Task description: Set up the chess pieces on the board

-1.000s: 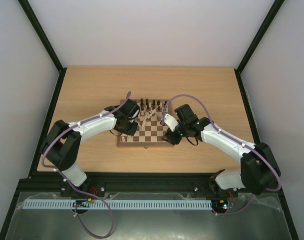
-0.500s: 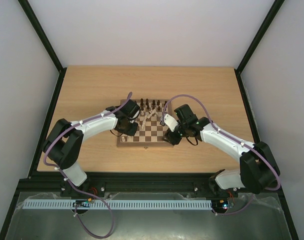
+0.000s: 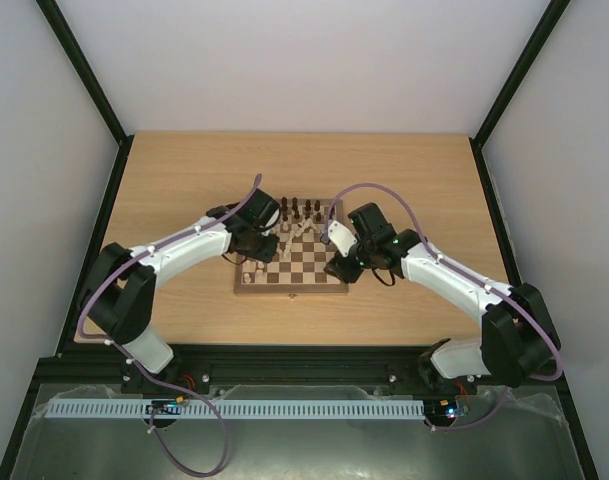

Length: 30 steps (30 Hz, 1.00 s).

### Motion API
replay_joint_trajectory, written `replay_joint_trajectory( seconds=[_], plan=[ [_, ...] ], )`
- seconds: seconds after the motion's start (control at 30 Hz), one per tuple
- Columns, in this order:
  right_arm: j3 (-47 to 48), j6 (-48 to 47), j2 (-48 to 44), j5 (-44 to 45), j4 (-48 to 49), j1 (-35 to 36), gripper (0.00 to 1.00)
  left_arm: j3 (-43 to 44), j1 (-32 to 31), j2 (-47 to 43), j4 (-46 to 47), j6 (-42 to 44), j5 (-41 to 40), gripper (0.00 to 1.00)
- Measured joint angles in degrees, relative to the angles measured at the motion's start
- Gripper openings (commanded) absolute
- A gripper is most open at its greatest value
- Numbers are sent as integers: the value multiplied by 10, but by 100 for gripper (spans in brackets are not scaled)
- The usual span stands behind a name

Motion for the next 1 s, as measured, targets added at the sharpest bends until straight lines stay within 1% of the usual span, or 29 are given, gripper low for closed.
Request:
replay_joint_trajectory(
  seconds=[0.23,0.4,0.53,0.67,0.8,1.0],
  plan=[
    [76,11,30,80,-3,0,52,-2,3,-52,34,2,10,41],
    [146,17,124,110,-8,0,52,-33,9,-88,75,7,13,44],
    [190,21,188,118,-14,0,52,-53,22,-98,83,7,7,48],
    [232,24,238,120,-22,0,52,-59,40,-104,86,3,-2,48],
    [276,29,278,111,-35,0,48,-59,69,-105,87,0,6,48],
    [325,40,320,98,-51,0,39,-59,101,-105,89,-1,20,48]
  ],
)
